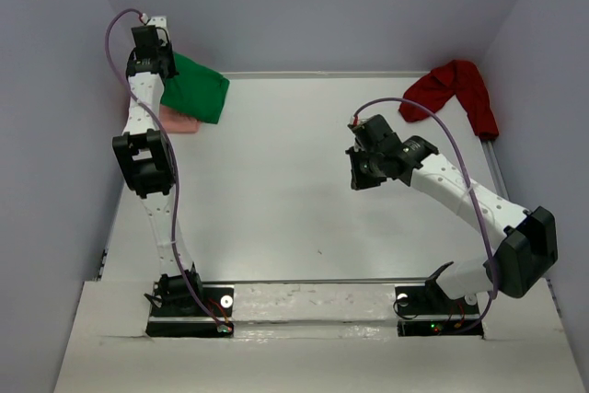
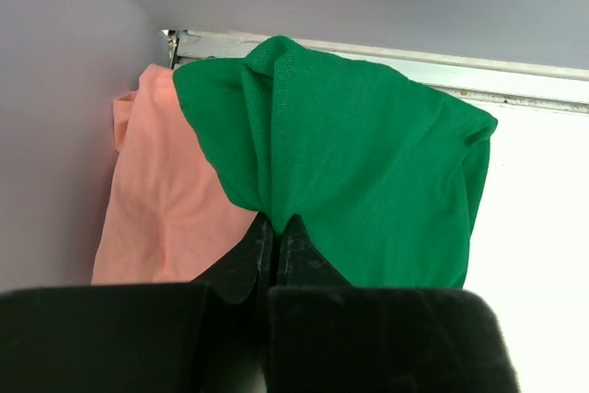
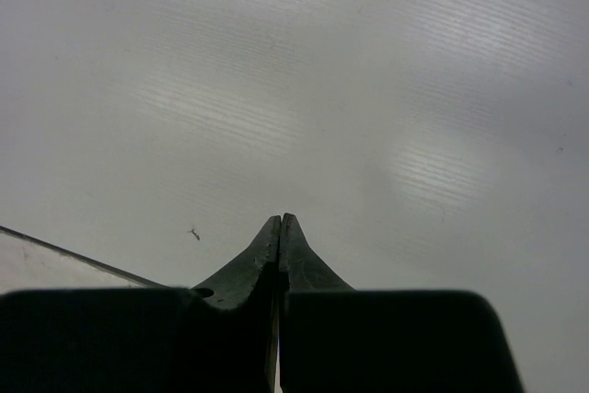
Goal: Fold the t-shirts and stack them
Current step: Neatly place the folded tshirt to the corner
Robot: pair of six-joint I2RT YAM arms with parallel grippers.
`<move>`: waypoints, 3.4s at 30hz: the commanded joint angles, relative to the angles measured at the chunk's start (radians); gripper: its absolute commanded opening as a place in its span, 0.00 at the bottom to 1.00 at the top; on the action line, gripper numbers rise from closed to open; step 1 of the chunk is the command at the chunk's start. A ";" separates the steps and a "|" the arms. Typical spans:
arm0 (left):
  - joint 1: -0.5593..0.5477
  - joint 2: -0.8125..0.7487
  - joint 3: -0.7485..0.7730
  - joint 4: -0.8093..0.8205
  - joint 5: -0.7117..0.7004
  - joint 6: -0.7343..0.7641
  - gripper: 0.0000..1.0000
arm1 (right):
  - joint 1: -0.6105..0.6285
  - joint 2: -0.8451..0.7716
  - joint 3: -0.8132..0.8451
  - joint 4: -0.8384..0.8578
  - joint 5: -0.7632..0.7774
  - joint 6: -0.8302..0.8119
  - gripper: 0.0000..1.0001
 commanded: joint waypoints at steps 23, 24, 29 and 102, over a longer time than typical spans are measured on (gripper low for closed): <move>-0.009 -0.173 -0.002 0.020 -0.030 0.008 0.00 | -0.014 -0.067 -0.009 0.072 -0.033 -0.014 0.00; -0.007 -0.165 0.002 0.014 -0.033 0.010 0.00 | -0.014 -0.068 -0.007 0.071 -0.034 -0.012 0.00; 0.021 -0.118 0.013 0.020 -0.035 0.002 0.00 | -0.014 -0.073 0.004 0.051 -0.027 -0.012 0.00; -0.128 -0.105 0.131 0.029 -0.265 -0.039 0.99 | -0.032 0.034 0.201 -0.095 -0.018 -0.038 0.00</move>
